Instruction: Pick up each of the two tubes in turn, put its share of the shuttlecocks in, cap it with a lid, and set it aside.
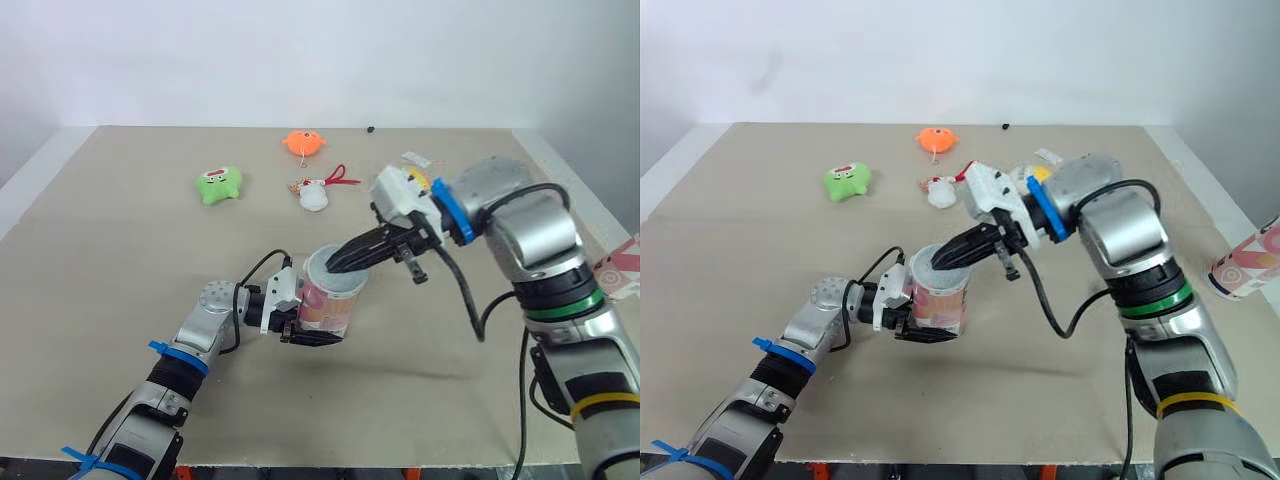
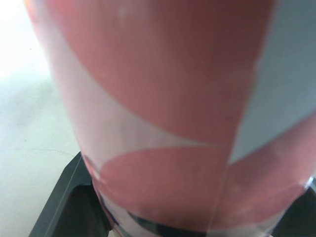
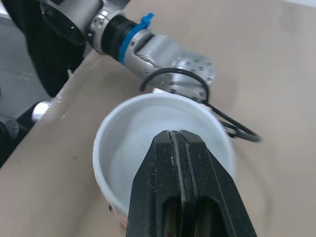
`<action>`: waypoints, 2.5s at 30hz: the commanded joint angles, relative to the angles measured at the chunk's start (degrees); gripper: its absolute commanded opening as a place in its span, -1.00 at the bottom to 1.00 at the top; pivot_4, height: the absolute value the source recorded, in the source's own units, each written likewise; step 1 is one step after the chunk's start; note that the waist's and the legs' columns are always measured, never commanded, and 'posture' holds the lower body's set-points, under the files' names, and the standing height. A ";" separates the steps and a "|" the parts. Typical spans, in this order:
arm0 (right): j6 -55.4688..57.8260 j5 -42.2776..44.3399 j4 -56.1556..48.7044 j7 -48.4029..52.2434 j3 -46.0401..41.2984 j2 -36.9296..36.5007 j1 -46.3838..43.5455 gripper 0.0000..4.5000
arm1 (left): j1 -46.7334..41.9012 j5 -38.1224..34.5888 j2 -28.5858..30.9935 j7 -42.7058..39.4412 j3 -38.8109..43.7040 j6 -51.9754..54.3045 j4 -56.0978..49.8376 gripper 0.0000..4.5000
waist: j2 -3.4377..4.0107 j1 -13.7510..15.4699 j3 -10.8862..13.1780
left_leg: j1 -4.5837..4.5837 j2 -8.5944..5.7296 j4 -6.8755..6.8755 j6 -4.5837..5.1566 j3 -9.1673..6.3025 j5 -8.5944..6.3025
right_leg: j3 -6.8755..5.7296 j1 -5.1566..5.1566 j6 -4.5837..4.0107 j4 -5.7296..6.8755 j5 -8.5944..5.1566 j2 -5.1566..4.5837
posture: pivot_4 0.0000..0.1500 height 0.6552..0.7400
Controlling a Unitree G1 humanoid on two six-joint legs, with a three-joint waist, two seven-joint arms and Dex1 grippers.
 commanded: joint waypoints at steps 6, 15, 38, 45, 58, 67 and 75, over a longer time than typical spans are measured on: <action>4.01 6.97 -11.94 -4.19 -14.46 -11.04 6.63 -0.96 | 1.05 1.49 -0.02 1.89 0.11 -1.48 2.37 0.28 | -0.01 0.11 0.04 | -0.04 -0.26 -0.25 0.00 -0.02 0.00 | 0.01 -0.04 0.06 -0.03 -0.04 -0.22 | 1.00 0.82; 16.18 17.28 -28.39 -22.56 -31.29 -9.66 31.31 -0.96 | -0.83 -2.29 -2.45 2.61 3.28 -1.29 3.89 0.28 | -0.16 0.71 0.09 | -0.04 -0.35 -0.22 0.00 -0.09 0.01 | 0.02 0.08 0.59 -0.11 -0.19 -0.35 | 1.00 0.82; 14.62 22.88 -32.88 -28.22 -32.47 -13.46 46.40 0.92 | -0.04 -2.82 4.22 -1.92 5.02 0.54 0.59 1.00 | -0.19 0.70 0.14 | -0.10 -0.45 -0.38 0.01 -0.14 0.02 | 0.09 0.08 0.73 -0.12 -0.41 -0.29 | 1.00 0.82; 10.93 17.63 -27.51 -27.39 -24.20 -11.78 45.67 0.96 | 7.90 -6.03 15.39 -5.11 8.17 7.10 -11.94 1.00 | -0.25 0.62 0.19 | -0.09 -0.40 -0.52 0.00 -0.23 0.01 | 0.09 0.05 0.64 -0.12 -0.47 -0.34 | 1.00 0.82; -0.96 4.47 -13.68 -26.55 -4.38 1.70 37.00 0.96 | 19.08 -18.92 24.72 2.34 23.52 18.73 -30.72 1.00 | -0.36 0.71 0.39 | -0.11 -0.38 -0.57 -0.07 -0.26 -0.03 | 0.01 -0.01 0.47 -0.11 -0.50 -0.48 | 1.00 0.82; -4.56 1.67 -7.50 -23.85 2.05 9.99 31.56 0.96 | 27.85 -23.93 28.47 5.36 27.92 24.66 -42.13 1.00 | -0.46 0.64 0.48 | -0.07 -0.32 -0.58 -0.09 -0.30 -0.04 | -0.05 -0.01 0.25 -0.08 -0.42 -0.42 | 1.00 0.82; -6.87 -0.14 -3.73 -22.13 4.61 14.30 28.74 0.96 | 31.03 -25.49 30.39 6.99 30.44 26.22 -44.70 1.00 | -0.46 0.64 0.48 | -0.02 -0.29 -0.58 -0.17 -0.30 0.01 | -0.14 0.00 0.14 -0.06 -0.34 -0.43 | 1.00 0.82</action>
